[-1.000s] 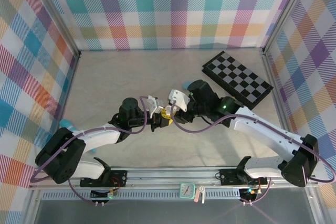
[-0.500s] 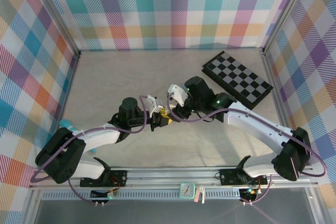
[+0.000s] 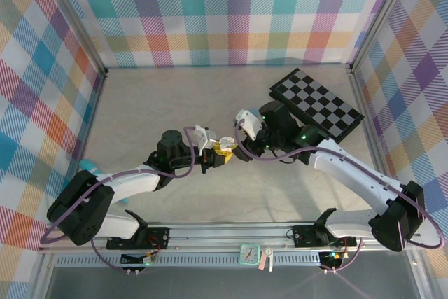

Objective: Insert the wireless bluetooth earbuds into the charging case

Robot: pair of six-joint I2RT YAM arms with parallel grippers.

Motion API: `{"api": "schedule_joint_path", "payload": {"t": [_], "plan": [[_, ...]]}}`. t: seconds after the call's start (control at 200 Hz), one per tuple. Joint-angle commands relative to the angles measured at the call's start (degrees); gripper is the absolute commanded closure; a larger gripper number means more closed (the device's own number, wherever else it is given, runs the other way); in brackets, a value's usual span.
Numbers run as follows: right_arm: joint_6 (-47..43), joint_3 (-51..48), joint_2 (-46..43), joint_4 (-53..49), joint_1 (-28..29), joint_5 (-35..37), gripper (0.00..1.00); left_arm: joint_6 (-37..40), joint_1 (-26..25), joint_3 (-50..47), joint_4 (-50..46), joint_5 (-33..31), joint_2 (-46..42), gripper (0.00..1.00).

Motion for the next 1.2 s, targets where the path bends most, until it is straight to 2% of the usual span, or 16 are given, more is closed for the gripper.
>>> {"api": "schedule_joint_path", "payload": {"t": [0.0, 0.105, 0.29, 0.435, 0.535, 0.605, 0.715, 0.93, 1.195], "plan": [[0.0, -0.6, -1.6, -1.2, -1.3, 1.2, 0.31, 0.0, 0.4, 0.8, 3.1, 2.0, -1.0, 0.93], [-1.0, -0.5, -2.6, -1.0, -1.5, -0.9, 0.30, 0.0, 0.4, 0.9, 3.0, 2.0, -0.9, 0.93], [-3.1, -1.2, -4.4, 0.6, -1.5, -12.0, 0.26, 0.1, 0.4, 1.1, 3.1, 2.2, -0.3, 0.93], [-0.5, -0.4, -2.2, 2.3, -1.5, -11.3, 0.24, -0.4, 0.4, 1.0, 4.5, 2.3, 0.0, 0.93], [6.5, -1.1, -0.3, 7.0, -2.8, -7.5, 0.24, -1.0, 1.1, 0.1, 6.0, 1.5, -0.8, 0.94], [16.2, -2.9, 0.8, 12.1, -6.3, -9.3, 0.25, -1.4, 2.2, -1.1, 6.5, 1.4, -2.4, 0.94], [25.5, -5.2, 3.5, 18.6, -10.4, -11.7, 0.25, -0.8, 3.3, -3.1, 4.0, 0.7, -6.5, 0.94], [31.4, 0.8, 19.0, 18.9, -11.3, -15.1, 0.28, 0.9, 3.5, -5.6, -3.8, -2.4, -18.0, 0.94], [34.7, 15.4, 40.1, 17.2, -5.8, -19.6, 0.40, 3.3, 3.4, -1.2, -15.9, -2.0, -28.2, 0.94]]}}
